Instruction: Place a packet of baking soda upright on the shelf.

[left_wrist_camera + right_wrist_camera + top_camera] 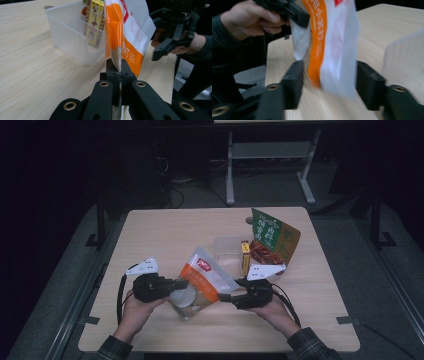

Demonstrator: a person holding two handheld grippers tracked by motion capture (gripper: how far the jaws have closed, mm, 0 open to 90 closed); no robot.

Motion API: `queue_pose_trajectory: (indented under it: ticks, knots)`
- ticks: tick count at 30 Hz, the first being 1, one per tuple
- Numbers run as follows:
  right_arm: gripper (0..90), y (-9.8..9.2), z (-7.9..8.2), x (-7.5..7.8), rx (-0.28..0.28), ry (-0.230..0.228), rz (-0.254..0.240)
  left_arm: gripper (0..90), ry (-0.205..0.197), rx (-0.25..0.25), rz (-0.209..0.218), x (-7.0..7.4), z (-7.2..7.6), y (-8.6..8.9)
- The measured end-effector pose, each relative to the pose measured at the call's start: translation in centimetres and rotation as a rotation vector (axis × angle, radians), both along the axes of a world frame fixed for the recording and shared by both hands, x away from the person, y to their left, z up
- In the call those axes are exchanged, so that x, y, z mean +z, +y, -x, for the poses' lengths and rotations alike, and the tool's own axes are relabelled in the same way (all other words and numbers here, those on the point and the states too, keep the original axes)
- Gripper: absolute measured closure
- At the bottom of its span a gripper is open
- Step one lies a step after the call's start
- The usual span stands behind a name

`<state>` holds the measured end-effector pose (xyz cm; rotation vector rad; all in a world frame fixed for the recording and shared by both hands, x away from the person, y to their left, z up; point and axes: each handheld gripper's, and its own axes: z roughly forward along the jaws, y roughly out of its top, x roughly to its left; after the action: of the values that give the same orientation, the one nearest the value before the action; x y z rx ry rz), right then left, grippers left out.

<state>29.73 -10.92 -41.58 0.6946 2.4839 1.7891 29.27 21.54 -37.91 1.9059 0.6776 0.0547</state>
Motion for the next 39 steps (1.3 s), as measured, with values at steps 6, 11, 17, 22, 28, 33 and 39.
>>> queue_pose_trajectory:
  ticks: [6, 11, 17, 22, 28, 33, 39]
  knots:
    - [60.6, 1.1, -0.3, -0.1, -0.007, 0.01, -0.045, 89.5, -0.006, -0.014, 0.017, -0.1, 0.3, -0.8]
    - [75.8, 1.3, -0.2, 0.0, -0.001, 0.016, -0.073, 89.5, 0.001, -0.015, 0.027, -0.3, 0.4, -1.0]
    - [88.4, 1.3, -0.2, 0.0, 0.007, 0.013, -0.077, 89.4, 0.001, -0.021, 0.013, -0.5, 0.3, -1.3]
    - [90.0, 1.1, -0.2, 0.1, 0.029, 0.008, -0.068, 89.3, -0.017, -0.016, -0.005, -0.6, 0.4, -1.5]
    - [90.0, 1.0, -0.1, 0.4, 0.079, 0.05, -0.12, 87.0, -0.028, -0.009, -0.034, -0.9, 0.3, -1.6]
    - [90.0, 1.0, 0.0, 0.7, 0.112, 0.054, -0.136, 75.8, -0.041, 0.002, -0.077, -1.1, 0.3, -2.0]
    - [90.0, 0.5, 0.1, 1.5, 0.113, 0.051, -0.15, 50.8, -0.055, 0.029, -0.088, -1.0, 0.2, -1.5]
